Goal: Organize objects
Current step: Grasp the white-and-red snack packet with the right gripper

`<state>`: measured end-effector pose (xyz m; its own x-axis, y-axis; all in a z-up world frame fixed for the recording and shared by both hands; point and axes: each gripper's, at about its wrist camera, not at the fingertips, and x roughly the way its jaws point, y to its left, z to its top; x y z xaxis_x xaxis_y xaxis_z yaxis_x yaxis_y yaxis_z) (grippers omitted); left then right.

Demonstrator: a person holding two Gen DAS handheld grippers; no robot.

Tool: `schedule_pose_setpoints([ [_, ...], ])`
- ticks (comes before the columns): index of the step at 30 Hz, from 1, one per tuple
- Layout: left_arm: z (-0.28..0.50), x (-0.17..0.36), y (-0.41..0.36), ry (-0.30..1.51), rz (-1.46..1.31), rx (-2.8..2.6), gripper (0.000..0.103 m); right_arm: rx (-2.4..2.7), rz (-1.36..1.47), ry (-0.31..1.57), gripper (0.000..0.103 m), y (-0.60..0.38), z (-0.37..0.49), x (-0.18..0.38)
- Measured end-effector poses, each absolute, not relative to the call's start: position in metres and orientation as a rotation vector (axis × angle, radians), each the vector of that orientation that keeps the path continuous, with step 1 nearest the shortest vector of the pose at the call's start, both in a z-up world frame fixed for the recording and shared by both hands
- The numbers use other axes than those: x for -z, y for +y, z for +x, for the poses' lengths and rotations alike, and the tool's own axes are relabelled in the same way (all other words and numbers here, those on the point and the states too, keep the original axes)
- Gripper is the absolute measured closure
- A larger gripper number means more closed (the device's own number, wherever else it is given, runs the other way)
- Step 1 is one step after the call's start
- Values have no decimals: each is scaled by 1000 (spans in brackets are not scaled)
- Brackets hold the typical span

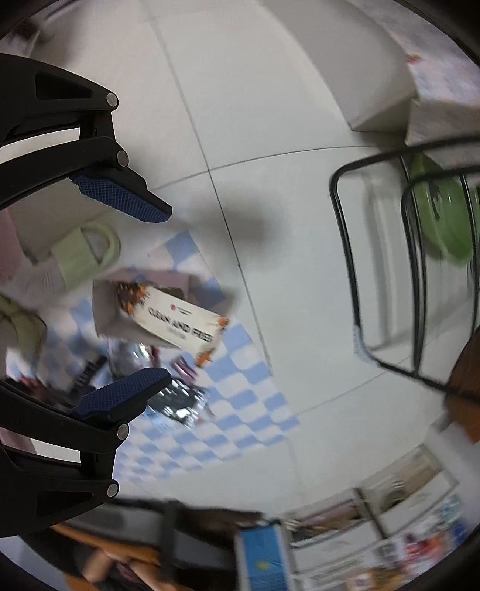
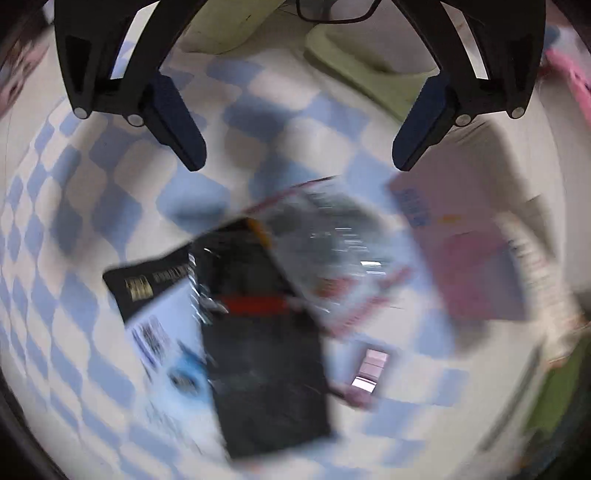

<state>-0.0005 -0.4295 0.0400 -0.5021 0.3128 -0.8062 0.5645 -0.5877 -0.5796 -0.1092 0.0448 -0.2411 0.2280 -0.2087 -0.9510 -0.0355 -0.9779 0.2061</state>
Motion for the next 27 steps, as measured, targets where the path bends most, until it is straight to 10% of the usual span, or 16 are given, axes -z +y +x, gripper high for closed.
schedule_pose_setpoints([
  [10,-34,-48,-391,1501,1687,2189,23,1764,2353,-153,5,8,-114,293],
  [14,-43,-50,-391,1337,1708,2164,23,1838,2361,-91,27,3,-120,293],
  [19,-42,-49,-382,1361,1719,2128,23,1910,2355,-69,97,12,-111,283],
  [27,-37,-48,-354,1259,1726,2124,23,1873,2281,-435,100,40,-78,250],
])
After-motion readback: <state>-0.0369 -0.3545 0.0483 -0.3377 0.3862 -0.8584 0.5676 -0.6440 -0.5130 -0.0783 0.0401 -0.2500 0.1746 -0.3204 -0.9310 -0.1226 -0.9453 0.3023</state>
